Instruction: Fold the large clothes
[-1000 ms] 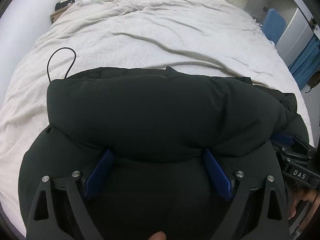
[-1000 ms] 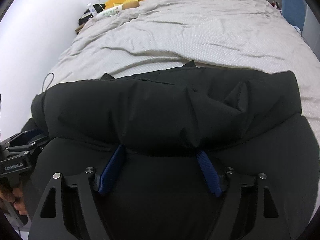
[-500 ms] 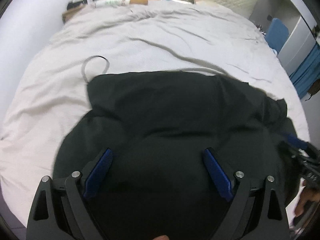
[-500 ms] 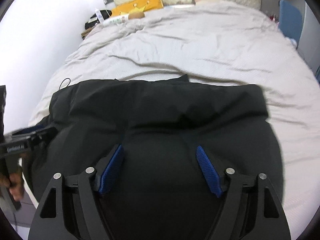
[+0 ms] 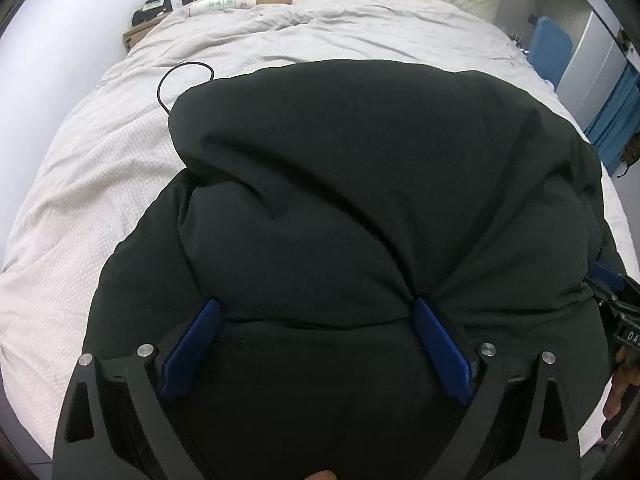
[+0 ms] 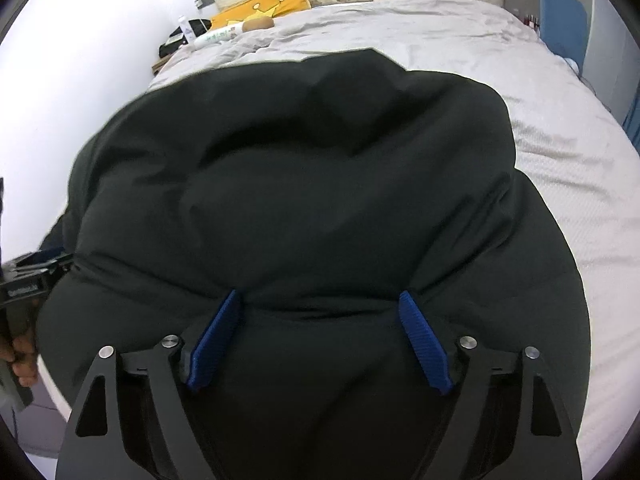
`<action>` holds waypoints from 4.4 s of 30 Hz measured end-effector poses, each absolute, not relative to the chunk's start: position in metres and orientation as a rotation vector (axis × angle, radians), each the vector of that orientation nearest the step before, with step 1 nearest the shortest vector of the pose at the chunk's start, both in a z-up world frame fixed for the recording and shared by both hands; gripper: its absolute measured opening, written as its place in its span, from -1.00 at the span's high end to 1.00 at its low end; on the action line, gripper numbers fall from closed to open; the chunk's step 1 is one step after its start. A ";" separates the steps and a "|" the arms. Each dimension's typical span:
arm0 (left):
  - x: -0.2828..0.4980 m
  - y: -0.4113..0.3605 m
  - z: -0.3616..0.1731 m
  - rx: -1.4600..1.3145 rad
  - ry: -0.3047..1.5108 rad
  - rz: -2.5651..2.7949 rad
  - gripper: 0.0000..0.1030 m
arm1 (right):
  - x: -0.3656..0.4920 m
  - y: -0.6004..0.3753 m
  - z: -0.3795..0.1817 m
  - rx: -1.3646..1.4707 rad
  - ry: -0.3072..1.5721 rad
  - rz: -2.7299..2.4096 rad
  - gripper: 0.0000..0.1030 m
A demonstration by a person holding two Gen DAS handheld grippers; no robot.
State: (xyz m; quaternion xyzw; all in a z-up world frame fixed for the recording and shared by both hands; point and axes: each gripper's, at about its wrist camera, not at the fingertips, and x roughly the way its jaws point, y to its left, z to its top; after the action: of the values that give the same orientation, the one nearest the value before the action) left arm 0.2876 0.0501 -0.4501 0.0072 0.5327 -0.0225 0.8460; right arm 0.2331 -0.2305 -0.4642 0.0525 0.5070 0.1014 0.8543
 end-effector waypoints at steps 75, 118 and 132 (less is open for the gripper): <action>-0.101 0.011 -0.004 -0.078 0.790 -0.081 -0.89 | -0.127 -0.231 -0.032 0.185 0.637 0.185 -1.00; -0.157 0.024 -0.019 -0.072 0.848 -0.079 -0.88 | -0.175 -0.218 -0.053 0.196 0.688 0.189 -1.00; -0.166 0.021 -0.018 -0.077 0.828 -0.078 -0.88 | -0.186 -0.222 -0.055 0.183 0.690 0.192 -1.00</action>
State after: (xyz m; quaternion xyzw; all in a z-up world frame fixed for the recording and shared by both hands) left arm -0.1662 0.0210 -0.0178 -0.0376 0.4020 -0.0381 0.9141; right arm -0.1860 -0.2224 -0.0550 0.0896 0.3373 0.0939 0.9324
